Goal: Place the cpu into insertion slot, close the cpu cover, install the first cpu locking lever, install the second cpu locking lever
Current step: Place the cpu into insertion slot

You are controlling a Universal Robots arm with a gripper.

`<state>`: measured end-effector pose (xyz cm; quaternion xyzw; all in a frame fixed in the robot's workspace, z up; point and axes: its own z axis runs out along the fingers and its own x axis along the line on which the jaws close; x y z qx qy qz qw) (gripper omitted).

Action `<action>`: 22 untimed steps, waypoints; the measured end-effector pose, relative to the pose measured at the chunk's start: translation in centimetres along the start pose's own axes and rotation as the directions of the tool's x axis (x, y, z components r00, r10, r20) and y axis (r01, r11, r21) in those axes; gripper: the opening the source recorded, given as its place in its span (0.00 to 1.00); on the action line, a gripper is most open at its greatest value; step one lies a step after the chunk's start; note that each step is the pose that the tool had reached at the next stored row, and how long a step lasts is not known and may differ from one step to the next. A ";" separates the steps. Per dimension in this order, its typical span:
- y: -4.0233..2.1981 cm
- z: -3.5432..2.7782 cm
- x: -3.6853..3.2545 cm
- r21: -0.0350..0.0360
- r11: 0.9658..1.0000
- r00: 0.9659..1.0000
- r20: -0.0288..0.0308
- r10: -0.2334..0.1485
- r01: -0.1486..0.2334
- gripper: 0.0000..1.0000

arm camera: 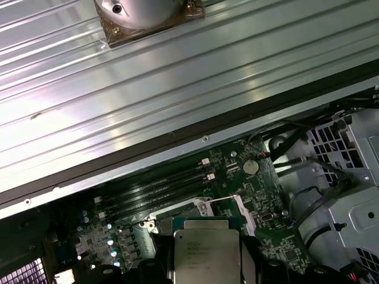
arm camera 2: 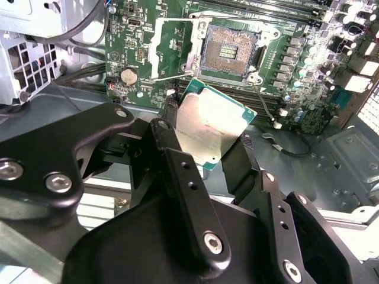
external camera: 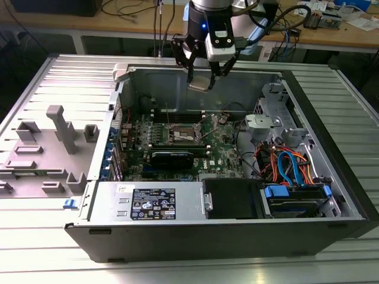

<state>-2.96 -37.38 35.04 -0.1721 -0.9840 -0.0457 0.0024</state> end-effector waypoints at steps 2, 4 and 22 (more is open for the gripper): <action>-0.03 0.01 -0.01 0.000 1.000 1.000 0.000 0.003 -0.003 0.54; -0.03 0.01 -0.01 0.000 1.000 1.000 0.000 0.005 -0.005 0.54; -0.07 0.21 -0.02 -0.001 0.996 0.996 0.006 0.092 -0.092 0.54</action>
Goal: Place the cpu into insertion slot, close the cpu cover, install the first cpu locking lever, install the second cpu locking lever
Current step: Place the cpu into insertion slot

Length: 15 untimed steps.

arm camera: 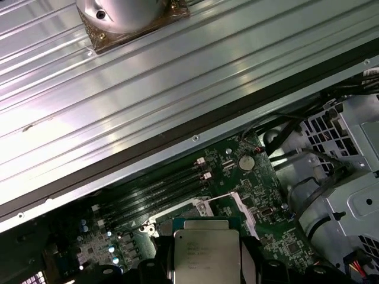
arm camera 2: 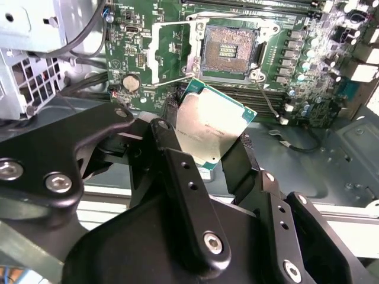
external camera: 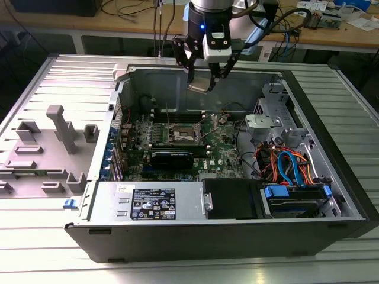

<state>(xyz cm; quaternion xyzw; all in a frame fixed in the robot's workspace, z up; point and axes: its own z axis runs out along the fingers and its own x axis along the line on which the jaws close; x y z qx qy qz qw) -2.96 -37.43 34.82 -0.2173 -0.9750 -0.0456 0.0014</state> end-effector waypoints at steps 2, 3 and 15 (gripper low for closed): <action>0.00 0.05 0.00 -0.001 1.000 1.000 0.002 0.028 -0.028 0.54; 0.00 0.07 0.00 -0.001 0.999 0.999 0.003 0.036 -0.036 0.54; -0.01 0.12 0.00 -0.002 0.998 0.998 0.005 0.061 -0.061 0.54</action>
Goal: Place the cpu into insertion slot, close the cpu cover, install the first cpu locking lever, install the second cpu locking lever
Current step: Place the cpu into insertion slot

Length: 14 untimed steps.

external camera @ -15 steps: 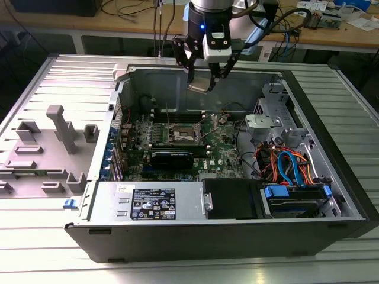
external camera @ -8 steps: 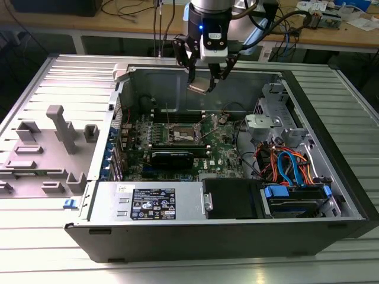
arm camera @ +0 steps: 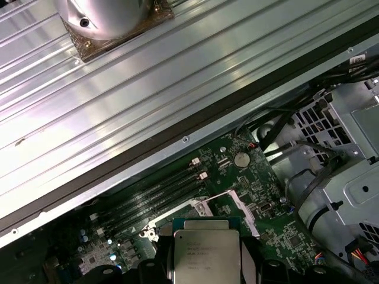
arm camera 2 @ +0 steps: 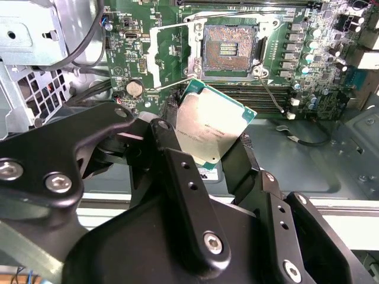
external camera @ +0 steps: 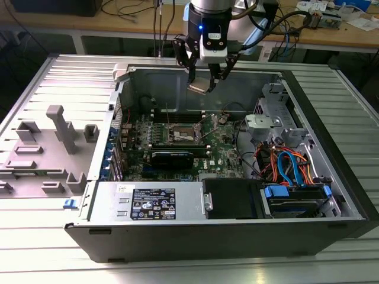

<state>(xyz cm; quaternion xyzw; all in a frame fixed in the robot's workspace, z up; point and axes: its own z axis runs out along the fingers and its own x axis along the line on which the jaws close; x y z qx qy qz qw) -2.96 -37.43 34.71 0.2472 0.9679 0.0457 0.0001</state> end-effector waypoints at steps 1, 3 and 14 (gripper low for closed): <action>0.00 0.00 0.00 0.000 1.000 1.000 0.000 0.000 0.000 0.54; 0.00 0.00 0.00 0.000 1.000 1.000 0.000 0.000 0.000 0.54; -0.34 0.06 0.61 0.000 1.000 1.000 0.001 0.016 -0.016 0.54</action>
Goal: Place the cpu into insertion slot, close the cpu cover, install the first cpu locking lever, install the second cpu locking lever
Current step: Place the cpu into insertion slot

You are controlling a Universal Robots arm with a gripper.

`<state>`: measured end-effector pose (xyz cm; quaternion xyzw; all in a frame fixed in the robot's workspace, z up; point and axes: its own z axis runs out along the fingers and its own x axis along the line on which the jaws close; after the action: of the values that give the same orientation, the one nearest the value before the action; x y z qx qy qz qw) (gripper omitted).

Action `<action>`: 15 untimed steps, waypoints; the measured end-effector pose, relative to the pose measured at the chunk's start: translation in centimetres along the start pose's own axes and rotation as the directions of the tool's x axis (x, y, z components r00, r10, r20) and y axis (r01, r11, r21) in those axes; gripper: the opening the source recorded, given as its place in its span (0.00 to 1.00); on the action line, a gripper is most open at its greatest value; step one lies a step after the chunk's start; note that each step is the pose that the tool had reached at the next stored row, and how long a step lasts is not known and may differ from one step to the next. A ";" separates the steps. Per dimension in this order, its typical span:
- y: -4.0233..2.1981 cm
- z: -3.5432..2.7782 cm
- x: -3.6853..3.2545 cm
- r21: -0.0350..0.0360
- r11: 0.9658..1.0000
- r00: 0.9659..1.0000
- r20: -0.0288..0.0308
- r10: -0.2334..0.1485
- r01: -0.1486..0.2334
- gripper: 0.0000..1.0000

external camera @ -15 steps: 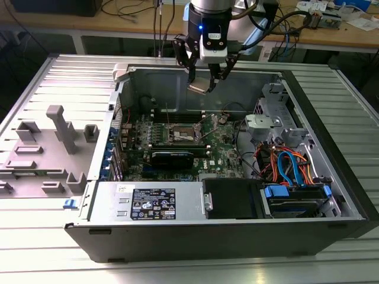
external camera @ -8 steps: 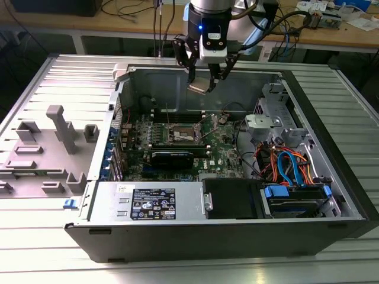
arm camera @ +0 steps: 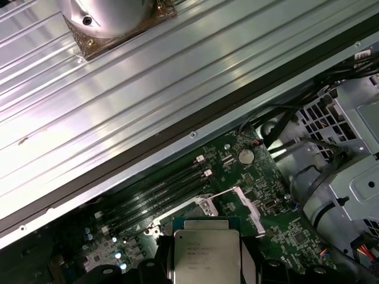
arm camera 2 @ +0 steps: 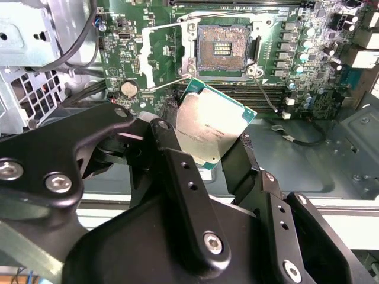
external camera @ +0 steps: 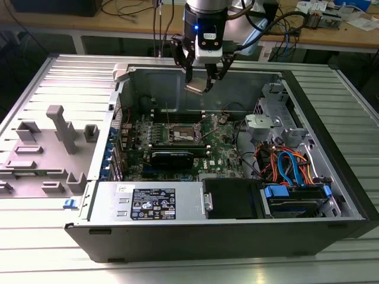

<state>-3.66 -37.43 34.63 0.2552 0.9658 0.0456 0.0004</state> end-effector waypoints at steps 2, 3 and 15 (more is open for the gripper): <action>-0.01 0.12 0.00 -0.001 0.999 0.999 0.004 0.043 -0.043 0.54; -0.02 0.16 0.00 -0.002 0.998 0.998 0.005 0.060 -0.060 0.54; -0.48 0.46 0.76 -0.004 0.988 0.988 0.014 0.154 -0.154 0.54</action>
<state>-4.54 -37.44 34.15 0.3295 0.9431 0.0453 0.0040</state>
